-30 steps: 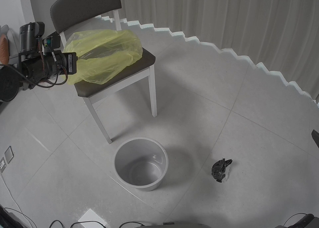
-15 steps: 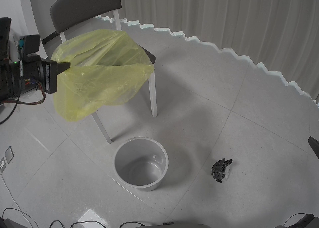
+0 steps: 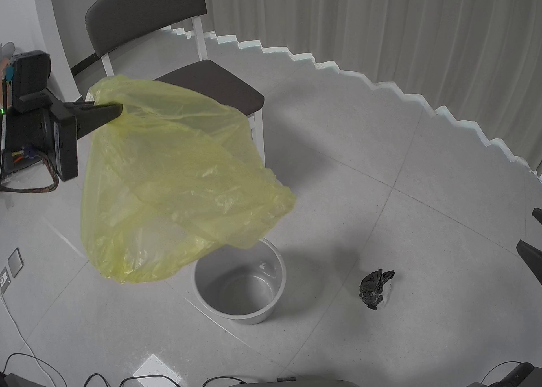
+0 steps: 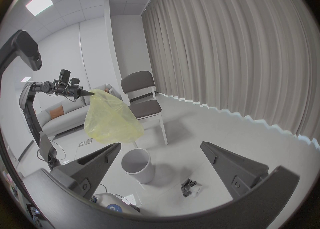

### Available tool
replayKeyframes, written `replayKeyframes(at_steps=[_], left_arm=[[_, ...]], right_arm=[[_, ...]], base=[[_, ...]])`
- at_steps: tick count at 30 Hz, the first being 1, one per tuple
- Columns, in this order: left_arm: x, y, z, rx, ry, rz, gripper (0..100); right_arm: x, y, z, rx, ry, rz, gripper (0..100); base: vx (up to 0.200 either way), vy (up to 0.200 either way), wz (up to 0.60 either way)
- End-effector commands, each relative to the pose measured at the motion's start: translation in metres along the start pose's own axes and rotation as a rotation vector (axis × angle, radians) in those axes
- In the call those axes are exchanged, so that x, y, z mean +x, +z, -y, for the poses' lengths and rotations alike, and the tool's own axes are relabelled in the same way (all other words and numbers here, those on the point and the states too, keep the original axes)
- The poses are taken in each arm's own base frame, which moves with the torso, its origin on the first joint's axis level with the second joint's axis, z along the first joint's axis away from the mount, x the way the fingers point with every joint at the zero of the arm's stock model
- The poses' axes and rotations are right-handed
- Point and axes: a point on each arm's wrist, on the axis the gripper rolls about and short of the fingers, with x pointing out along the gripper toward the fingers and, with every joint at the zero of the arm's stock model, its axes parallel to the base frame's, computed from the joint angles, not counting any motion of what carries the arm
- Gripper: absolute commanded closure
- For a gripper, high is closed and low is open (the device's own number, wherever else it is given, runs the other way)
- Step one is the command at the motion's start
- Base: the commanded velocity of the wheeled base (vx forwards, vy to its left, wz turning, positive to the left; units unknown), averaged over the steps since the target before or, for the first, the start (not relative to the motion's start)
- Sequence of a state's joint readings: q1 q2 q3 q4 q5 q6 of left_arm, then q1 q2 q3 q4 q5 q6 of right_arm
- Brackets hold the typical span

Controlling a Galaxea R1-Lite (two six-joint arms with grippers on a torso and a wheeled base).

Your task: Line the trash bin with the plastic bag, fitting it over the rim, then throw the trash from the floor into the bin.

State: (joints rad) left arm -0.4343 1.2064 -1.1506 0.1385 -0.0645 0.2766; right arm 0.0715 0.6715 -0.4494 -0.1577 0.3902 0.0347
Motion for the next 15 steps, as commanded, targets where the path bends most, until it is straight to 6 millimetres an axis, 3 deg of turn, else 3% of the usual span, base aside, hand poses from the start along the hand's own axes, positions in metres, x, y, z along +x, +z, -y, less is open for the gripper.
replayKeyframes(at_steps=[1,6,15], left_arm=[[-0.005,0.005,0.006,0.034,-0.041,0.005,100],[-0.01,0.014,0.016,0.056,-0.11,0.003,100],[-0.024,0.035,0.032,0.087,-0.22,-0.004,100]], right_arm=[[0.003,0.0,0.001,0.033,0.009,-0.009,0],[0.007,-0.001,0.002,0.071,0.009,-0.028,0],[0.041,-0.007,0.016,0.247,0.006,-0.14,0]], base=[[0.0,0.0,0.0],[0.0,0.0,0.0],[0.0,0.0,0.0]])
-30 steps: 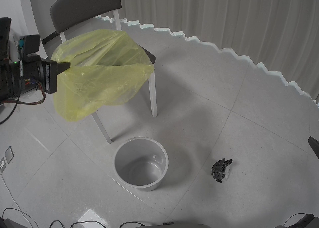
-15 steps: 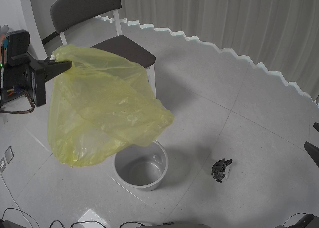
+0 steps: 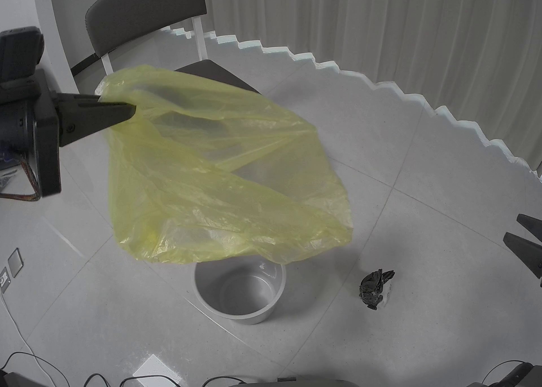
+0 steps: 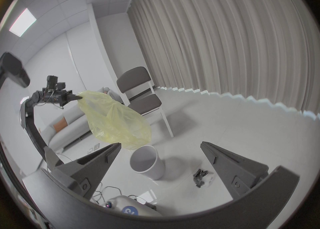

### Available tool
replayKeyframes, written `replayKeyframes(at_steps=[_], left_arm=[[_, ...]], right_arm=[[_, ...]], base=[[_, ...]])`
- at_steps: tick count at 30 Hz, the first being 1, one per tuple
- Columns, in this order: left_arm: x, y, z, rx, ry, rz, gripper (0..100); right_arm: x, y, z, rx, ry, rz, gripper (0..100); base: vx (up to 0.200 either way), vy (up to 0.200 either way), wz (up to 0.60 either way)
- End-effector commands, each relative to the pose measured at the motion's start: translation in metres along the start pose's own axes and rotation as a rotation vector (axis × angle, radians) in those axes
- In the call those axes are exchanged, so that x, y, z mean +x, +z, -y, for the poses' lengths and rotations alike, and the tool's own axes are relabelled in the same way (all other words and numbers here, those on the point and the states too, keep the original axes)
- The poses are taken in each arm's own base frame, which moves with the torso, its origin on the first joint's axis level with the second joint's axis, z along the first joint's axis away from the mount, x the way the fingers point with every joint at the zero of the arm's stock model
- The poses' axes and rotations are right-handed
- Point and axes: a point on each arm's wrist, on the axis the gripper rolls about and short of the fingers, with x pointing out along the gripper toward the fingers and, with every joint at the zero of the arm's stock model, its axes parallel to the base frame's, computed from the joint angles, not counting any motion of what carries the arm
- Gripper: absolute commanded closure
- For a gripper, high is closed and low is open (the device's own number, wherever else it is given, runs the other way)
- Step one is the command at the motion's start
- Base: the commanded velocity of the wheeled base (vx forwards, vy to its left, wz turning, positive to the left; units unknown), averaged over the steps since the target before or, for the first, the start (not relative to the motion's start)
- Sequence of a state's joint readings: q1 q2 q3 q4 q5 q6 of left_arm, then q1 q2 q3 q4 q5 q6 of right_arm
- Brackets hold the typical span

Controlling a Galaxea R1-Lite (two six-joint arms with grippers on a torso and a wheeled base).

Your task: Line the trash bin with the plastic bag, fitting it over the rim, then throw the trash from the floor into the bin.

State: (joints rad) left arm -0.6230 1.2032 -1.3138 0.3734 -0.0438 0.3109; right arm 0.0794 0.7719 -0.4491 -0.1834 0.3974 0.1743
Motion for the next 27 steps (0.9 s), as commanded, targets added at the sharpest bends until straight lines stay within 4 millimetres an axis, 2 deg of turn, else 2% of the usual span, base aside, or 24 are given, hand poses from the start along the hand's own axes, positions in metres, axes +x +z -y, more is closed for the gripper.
replayKeyframes(at_steps=[1,8,20,22,27], left_arm=[[-0.003,0.01,0.01,0.019,-0.047,0.015,100],[-0.001,0.013,0.018,0.033,-0.088,0.021,100],[0.004,0.017,0.034,0.059,-0.172,0.056,100],[0.001,0.018,0.036,0.062,-0.186,0.073,100],[-0.004,0.023,0.039,0.069,-0.208,0.109,100]], right_arm=[[0.024,-0.002,0.01,0.1,-0.001,-0.071,0],[0.033,-0.013,0.015,0.121,0.037,-0.076,0],[0.035,-0.027,0.014,0.117,0.077,-0.115,0],[0.04,-0.025,0.014,0.12,0.086,-0.13,0],[0.071,-0.023,0.016,0.077,0.125,-0.188,0]], base=[[0.0,0.0,0.0],[0.0,0.0,0.0],[0.0,0.0,0.0],[0.0,0.0,0.0],[0.0,0.0,0.0]])
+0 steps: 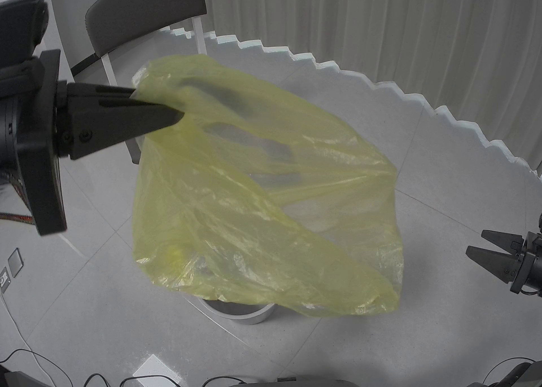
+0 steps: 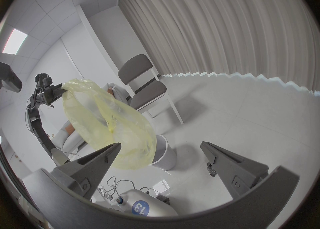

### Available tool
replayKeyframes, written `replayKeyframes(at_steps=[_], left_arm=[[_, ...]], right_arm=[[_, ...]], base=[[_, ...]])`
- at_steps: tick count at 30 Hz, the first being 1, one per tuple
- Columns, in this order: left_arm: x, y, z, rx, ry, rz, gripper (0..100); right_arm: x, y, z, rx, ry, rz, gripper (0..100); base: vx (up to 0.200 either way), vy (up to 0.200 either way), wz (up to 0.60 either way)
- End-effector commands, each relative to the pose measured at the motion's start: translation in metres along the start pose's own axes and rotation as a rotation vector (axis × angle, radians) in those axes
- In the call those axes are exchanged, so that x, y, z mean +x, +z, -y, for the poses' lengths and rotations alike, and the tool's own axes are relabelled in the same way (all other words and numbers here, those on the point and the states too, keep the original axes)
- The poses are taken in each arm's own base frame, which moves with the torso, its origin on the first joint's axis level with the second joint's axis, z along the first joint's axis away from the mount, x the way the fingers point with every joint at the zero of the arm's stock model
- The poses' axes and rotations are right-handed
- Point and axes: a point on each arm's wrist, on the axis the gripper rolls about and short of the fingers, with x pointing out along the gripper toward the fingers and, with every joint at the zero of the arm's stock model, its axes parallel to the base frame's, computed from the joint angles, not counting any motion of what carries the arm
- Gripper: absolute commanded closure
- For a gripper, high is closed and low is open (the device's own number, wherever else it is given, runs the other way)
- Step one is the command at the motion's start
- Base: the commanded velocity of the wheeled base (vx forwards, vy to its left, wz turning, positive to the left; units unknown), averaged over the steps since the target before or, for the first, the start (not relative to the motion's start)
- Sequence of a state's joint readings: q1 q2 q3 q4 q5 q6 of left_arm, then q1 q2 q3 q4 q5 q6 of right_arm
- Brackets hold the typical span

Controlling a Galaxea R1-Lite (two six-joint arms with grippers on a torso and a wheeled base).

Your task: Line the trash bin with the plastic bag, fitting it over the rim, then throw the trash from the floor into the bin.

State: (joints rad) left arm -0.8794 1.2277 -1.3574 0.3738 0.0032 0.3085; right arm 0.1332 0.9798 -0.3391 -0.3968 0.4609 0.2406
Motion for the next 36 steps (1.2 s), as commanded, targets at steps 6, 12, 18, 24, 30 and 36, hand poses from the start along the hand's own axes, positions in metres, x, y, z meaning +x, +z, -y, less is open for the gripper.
replayKeyframes(at_steps=[6,12,18,24,30,36], left_arm=[[0.001,0.008,0.003,0.008,0.013,0.052,100],[0.002,0.01,0.006,0.011,0.02,0.079,100],[0.004,0.012,0.005,0.011,0.019,0.085,100],[0.008,0.013,0.006,0.011,0.014,0.086,100],[0.011,0.015,0.005,0.01,0.025,0.104,100],[0.015,0.014,0.005,0.01,0.028,0.093,100]], right_arm=[[0.055,-0.003,0.004,-0.051,0.039,-0.126,0],[0.081,-0.014,-0.004,-0.066,0.046,-0.211,0],[0.083,-0.021,-0.014,-0.084,0.112,-0.233,0],[0.087,-0.025,-0.017,-0.086,0.129,-0.261,0],[0.09,-0.027,-0.015,-0.086,0.117,-0.272,0],[0.081,-0.026,-0.016,-0.09,0.111,-0.254,0]], base=[[0.0,0.0,0.0],[0.0,0.0,0.0],[0.0,0.0,0.0],[0.0,0.0,0.0],[0.0,0.0,0.0],[0.0,0.0,0.0]])
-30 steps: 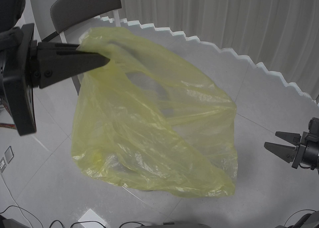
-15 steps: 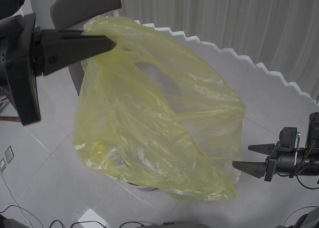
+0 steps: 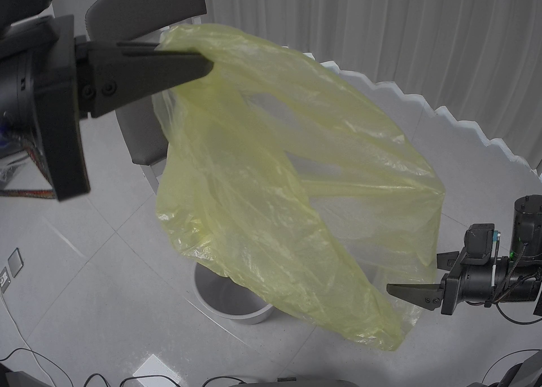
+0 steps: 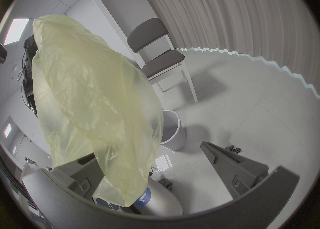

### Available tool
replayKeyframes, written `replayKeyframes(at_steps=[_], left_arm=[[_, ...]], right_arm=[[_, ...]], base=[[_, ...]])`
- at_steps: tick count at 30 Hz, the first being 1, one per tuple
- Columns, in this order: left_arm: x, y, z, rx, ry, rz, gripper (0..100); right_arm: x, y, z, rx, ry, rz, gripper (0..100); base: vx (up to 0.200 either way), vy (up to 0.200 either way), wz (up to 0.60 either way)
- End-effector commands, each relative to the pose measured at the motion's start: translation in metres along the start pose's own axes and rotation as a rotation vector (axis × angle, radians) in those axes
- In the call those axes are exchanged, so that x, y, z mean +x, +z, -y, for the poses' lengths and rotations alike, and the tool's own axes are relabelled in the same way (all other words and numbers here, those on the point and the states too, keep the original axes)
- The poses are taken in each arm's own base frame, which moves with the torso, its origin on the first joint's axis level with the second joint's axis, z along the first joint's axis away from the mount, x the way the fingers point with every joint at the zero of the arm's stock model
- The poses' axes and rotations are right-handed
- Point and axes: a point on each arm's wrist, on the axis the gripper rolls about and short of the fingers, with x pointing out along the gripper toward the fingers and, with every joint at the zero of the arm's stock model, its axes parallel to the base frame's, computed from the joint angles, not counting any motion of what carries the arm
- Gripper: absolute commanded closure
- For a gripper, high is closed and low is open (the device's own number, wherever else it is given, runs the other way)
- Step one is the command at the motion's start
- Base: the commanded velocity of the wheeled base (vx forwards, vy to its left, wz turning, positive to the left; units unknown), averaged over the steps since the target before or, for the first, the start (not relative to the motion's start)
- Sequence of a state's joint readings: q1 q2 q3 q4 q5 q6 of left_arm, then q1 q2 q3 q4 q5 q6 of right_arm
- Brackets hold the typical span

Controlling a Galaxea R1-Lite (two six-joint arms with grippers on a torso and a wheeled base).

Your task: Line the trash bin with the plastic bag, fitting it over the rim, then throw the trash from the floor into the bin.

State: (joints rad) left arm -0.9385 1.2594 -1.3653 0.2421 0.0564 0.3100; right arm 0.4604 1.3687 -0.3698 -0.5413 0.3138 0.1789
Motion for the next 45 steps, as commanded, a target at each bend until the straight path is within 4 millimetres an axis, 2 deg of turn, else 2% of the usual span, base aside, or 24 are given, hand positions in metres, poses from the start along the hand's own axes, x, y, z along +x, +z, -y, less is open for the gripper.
replayKeyframes(at_steps=[1,2,8,14,16,20,25,31,35,37,38,45], left_arm=[[0.005,-0.002,0.001,0.0,-0.001,-0.013,100],[0.005,-0.001,0.001,0.001,-0.002,-0.011,100],[0.009,-0.002,0.001,0.001,0.003,-0.022,100],[0.015,-0.01,-0.007,-0.016,0.046,-0.062,100],[0.019,-0.02,-0.017,-0.029,0.095,-0.105,100],[0.021,-0.052,-0.04,-0.099,0.222,-0.2,100],[0.029,-0.097,-0.044,-0.247,0.28,-0.195,100],[0.049,-0.143,-0.05,-0.281,0.303,-0.148,100],[0.053,-0.159,-0.047,-0.299,0.308,-0.165,100],[0.053,-0.16,-0.047,-0.3,0.307,-0.166,100],[0.054,-0.169,-0.049,-0.311,0.318,-0.194,100],[0.07,-0.187,-0.053,-0.425,0.336,-0.226,100]], right_arm=[[-0.006,-0.001,-0.001,-0.005,0.001,0.011,0],[-0.007,-0.004,-0.001,-0.013,0.0,0.007,100],[-0.007,-0.006,0.0,-0.055,-0.007,-0.003,100],[0.0,0.003,0.002,-0.054,-0.012,0.004,100],[0.007,0.01,0.004,-0.055,-0.013,0.007,100],[0.033,0.028,0.008,-0.056,-0.007,0.006,100],[0.066,0.043,0.012,-0.063,0.008,-0.008,100],[0.096,0.053,0.018,-0.063,0.011,-0.016,100],[0.111,0.053,0.016,-0.068,0.026,-0.033,100],[0.112,0.053,0.016,-0.069,0.027,-0.033,100],[0.121,0.052,0.017,-0.068,0.03,-0.043,100],[0.14,0.049,0.022,-0.062,0.037,-0.064,100]], base=[[0.0,0.0,0.0],[0.0,0.0,0.0],[0.0,0.0,0.0],[0.0,0.0,0.0],[0.0,0.0,0.0],[0.0,0.0,0.0],[0.0,0.0,0.0],[0.0,0.0,0.0],[0.0,0.0,0.0],[0.0,0.0,0.0],[0.0,0.0,0.0],[0.0,0.0,0.0]])
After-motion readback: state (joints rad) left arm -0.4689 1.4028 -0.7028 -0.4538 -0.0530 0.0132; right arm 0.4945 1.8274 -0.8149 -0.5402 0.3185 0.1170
